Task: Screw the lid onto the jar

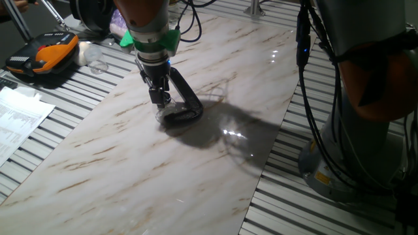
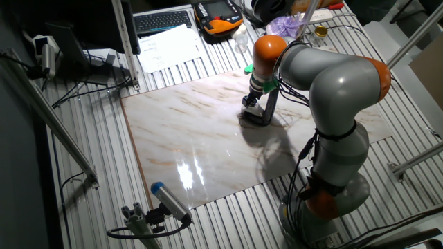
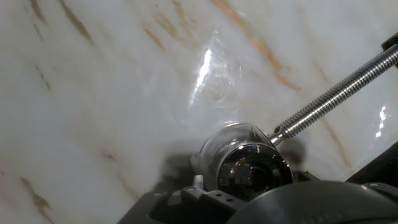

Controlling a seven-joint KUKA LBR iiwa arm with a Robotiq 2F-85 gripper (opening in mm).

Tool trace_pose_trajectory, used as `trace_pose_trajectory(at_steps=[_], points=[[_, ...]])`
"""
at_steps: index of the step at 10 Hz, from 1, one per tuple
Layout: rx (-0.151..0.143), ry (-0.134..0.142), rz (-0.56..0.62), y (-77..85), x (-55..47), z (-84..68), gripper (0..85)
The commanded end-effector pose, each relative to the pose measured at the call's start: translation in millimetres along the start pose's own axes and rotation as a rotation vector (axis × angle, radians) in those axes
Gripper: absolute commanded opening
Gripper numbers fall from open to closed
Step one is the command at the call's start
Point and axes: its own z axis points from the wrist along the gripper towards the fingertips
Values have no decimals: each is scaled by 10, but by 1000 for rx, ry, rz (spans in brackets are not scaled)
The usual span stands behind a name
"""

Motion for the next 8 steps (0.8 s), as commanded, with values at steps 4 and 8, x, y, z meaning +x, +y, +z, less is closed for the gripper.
trace_pose_trajectory(at_steps=[4, 8], points=[[0, 0, -1, -27, -12, 0, 680], [-1, 0, -1, -28, -13, 3, 510]])
